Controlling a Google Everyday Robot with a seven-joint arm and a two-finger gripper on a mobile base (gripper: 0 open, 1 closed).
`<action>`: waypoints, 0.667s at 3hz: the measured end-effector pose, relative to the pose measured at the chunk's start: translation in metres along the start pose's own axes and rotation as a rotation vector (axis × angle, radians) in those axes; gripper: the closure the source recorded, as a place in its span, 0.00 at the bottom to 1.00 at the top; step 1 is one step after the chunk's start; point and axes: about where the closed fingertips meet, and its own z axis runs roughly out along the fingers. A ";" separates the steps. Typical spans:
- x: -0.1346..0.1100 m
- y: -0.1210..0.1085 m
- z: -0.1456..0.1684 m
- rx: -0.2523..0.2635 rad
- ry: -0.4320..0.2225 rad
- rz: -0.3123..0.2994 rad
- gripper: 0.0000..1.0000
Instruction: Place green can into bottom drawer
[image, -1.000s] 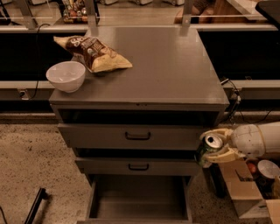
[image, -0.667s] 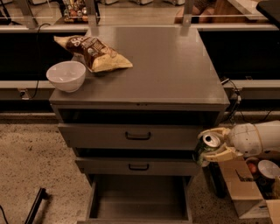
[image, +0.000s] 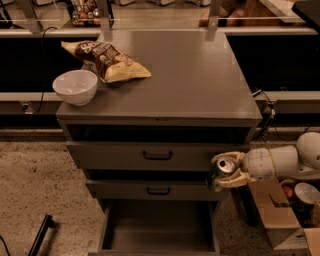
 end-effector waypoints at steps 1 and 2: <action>0.030 0.000 0.009 0.013 -0.004 0.032 1.00; 0.076 0.014 0.016 0.069 0.067 0.050 1.00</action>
Offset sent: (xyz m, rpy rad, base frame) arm -0.0151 -0.0352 -0.1573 -0.1862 0.0129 -0.2593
